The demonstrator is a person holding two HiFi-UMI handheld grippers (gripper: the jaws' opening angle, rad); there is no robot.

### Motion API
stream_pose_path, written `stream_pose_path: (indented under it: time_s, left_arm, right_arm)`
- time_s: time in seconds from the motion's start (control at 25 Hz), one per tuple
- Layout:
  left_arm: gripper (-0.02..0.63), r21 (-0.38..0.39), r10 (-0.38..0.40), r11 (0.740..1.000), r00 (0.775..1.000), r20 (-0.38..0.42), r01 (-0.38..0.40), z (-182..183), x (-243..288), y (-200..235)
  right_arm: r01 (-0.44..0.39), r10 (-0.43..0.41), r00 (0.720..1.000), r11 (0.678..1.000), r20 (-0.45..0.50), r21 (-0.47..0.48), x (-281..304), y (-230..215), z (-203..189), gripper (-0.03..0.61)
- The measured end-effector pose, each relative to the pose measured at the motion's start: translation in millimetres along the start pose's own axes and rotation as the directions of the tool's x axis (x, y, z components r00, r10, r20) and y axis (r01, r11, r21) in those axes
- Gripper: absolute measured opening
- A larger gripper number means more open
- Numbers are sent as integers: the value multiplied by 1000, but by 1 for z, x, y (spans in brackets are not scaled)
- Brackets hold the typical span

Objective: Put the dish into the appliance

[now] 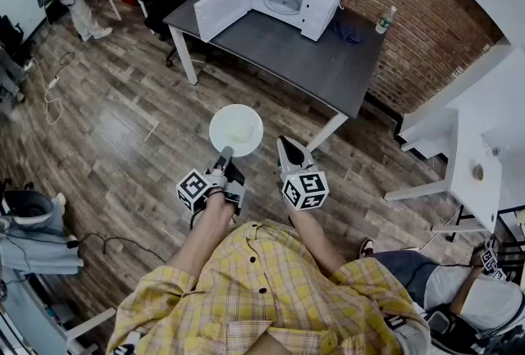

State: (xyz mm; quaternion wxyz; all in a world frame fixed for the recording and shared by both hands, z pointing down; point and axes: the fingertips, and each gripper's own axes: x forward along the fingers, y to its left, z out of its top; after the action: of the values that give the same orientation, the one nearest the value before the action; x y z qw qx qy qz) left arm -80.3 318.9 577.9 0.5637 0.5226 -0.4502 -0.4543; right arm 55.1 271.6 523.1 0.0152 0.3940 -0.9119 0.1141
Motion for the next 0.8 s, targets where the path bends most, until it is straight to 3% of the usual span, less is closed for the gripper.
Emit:
stream_pose_path:
  time_s: [0.28,0.8]
  left_arm:
    - [9,32,39,999,999,1,-39,-2,-4,4]
    - [9,50,32,998,999,-10,-32,-58,-7,4]
  right_arm:
    - [-5,5,1000,1000,6,-11,-4,0,3,5]
    - [-30,30,999,999,26,-36,-48,-22,8,5]
